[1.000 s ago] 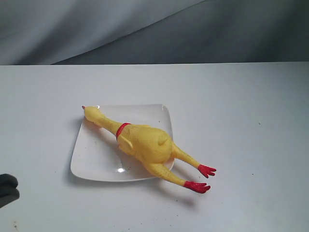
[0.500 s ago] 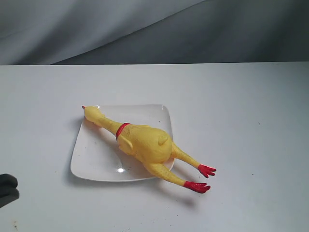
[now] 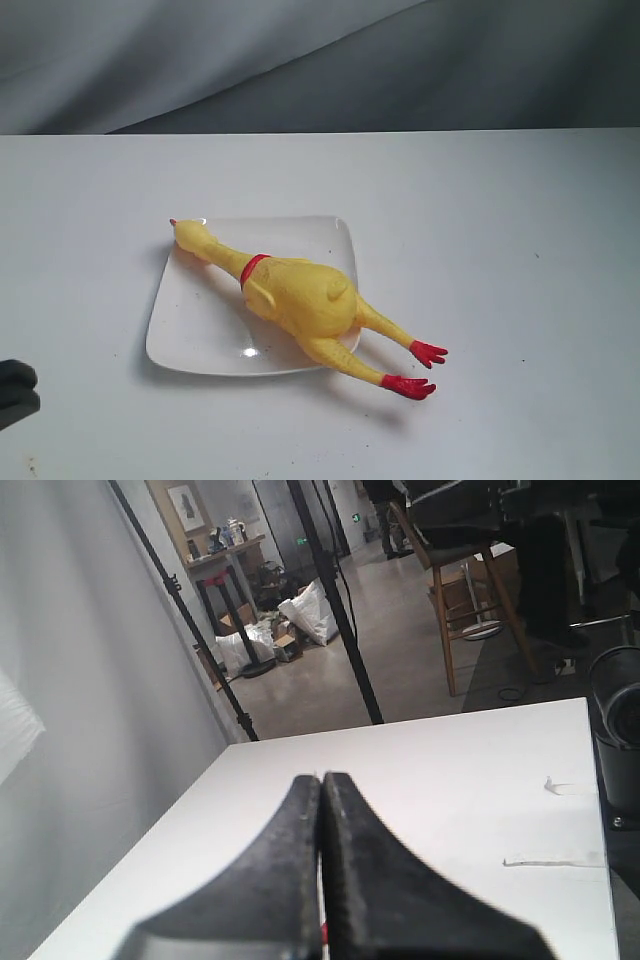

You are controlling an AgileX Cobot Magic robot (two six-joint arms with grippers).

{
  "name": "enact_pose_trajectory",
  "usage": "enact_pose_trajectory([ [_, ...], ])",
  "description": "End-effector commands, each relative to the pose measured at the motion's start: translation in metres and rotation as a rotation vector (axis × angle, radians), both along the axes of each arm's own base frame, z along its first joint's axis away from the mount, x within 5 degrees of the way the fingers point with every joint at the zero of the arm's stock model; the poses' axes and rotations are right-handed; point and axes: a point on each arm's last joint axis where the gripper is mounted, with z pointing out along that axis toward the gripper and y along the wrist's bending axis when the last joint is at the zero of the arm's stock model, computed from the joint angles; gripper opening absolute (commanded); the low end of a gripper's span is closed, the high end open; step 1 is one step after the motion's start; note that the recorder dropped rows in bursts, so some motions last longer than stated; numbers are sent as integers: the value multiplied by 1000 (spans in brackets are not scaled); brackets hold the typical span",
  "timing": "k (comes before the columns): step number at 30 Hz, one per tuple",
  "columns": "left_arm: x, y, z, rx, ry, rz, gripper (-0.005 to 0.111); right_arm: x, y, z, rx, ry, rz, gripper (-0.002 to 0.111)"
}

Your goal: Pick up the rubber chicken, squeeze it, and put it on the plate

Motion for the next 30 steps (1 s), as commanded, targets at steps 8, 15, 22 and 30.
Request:
enact_pose_trajectory([
  [8, -1, 0, 1, -13, 7, -8, 0, 43, -3, -102, 44, 102, -126, 0],
  [15, -2, -1, 1, -11, 8, -19, 0, 48, -3, -129, 44, 138, -126, 0],
  [22, -3, -1, 1, -11, 9, -22, 0, 46, -4, -139, 21, 248, -133, 0],
  [30, -3, -1, 1, -11, 9, -22, 0, 46, -3, -140, 27, 259, -132, 0],
])
